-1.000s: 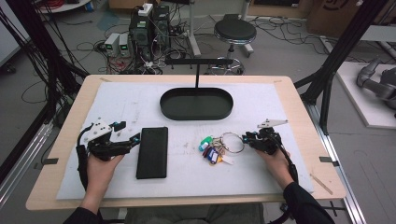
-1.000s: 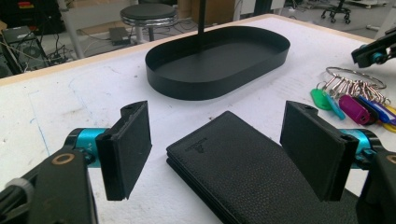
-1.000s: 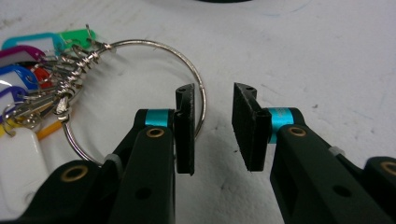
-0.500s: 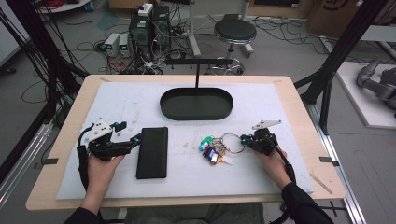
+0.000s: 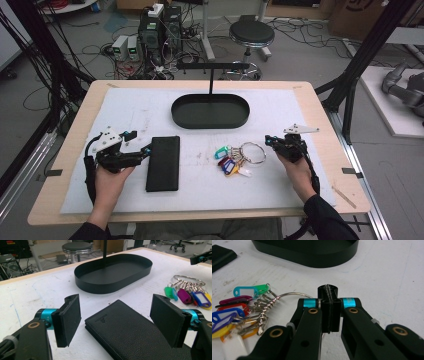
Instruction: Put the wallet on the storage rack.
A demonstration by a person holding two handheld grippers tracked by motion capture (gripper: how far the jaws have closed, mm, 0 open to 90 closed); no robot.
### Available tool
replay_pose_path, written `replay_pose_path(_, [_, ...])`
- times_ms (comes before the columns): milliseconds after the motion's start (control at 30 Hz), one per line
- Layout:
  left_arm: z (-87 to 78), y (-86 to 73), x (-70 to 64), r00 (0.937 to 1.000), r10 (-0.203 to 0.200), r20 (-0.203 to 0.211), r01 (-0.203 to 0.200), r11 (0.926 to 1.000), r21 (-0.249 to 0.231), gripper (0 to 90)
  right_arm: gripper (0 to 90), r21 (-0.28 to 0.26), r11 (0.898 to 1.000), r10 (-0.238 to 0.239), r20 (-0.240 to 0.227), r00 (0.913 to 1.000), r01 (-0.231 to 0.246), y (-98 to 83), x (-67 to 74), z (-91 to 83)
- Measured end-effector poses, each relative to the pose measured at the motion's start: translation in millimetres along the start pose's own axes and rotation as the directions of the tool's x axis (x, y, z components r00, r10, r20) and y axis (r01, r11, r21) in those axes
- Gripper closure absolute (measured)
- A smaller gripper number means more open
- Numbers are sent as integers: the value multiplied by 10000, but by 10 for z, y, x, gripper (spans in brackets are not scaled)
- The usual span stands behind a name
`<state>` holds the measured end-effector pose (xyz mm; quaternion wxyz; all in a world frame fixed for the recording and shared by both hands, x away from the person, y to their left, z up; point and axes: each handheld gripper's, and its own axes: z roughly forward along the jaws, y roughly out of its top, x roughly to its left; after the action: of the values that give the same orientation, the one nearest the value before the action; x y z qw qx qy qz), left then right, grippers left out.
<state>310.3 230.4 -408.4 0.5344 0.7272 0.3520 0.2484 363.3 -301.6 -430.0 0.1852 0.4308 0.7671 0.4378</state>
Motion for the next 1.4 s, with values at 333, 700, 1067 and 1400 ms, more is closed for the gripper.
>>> replay_pose_path(333, [86, -46, -79, 9984, -249, 513, 207, 9966, 798, 246, 851, -44, 9998, -202, 66, 9998, 202, -5, -28, -25])
replay_pose_path(700, [-22, -140, -805, 9885, 1011, 1121, -1131, 9879, 1060, 267, 770, -238, 9997, -32, 234, 9997, 38, -3, -64, -34])
replay_pose_path(1067, [-96, -302, -995, 9895, 1216, 781, -1345, 9724, 1905, 300, 709, -398, 9992, 111, 313, 9994, -98, 10, -99, -66])
replay_pose_path(1400, [-270, -413, -882, 9978, 650, 149, -667, 9633, 2600, 256, 693, -436, 9987, 264, 257, 9993, -252, 8, -133, -77])
